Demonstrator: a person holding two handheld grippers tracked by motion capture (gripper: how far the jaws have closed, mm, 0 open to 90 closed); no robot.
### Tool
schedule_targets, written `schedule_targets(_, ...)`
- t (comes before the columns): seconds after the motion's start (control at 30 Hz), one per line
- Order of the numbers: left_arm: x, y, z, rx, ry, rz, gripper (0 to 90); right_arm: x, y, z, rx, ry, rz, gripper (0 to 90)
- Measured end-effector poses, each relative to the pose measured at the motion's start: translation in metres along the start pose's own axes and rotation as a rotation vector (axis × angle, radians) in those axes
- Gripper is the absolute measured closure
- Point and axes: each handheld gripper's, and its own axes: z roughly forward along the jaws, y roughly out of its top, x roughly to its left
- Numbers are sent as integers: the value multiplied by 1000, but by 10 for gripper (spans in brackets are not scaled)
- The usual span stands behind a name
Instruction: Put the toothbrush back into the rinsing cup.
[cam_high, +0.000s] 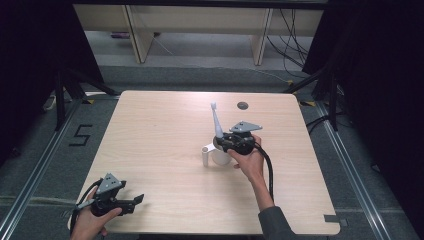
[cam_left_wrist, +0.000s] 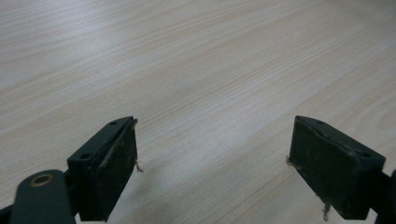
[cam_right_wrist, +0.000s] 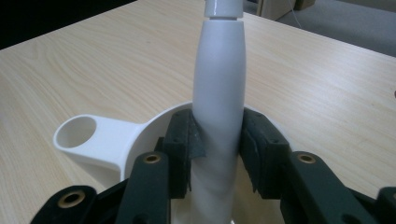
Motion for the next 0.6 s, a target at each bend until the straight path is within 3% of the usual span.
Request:
schedule_targets(0.13,0,0,0,-1,0,1,148,-1,1,-2,-3,-17,-27,641)
schedule_targets(0.2,0,0,0,-2,3,-1,147,1,2,-5,-16,-8,6,632)
schedule_targets(0.4,0,0,0,3,1,1,148,-2,5,-12,-43,-14,-15,615)
schedule_targets(0.43,0,0,0,-1,0,0,148,-1,5,-14,-33,-18,11,610)
schedule_targets(0.6,0,0,0,1,0,0,148,-2,6,-16,-52,-18,14,557)
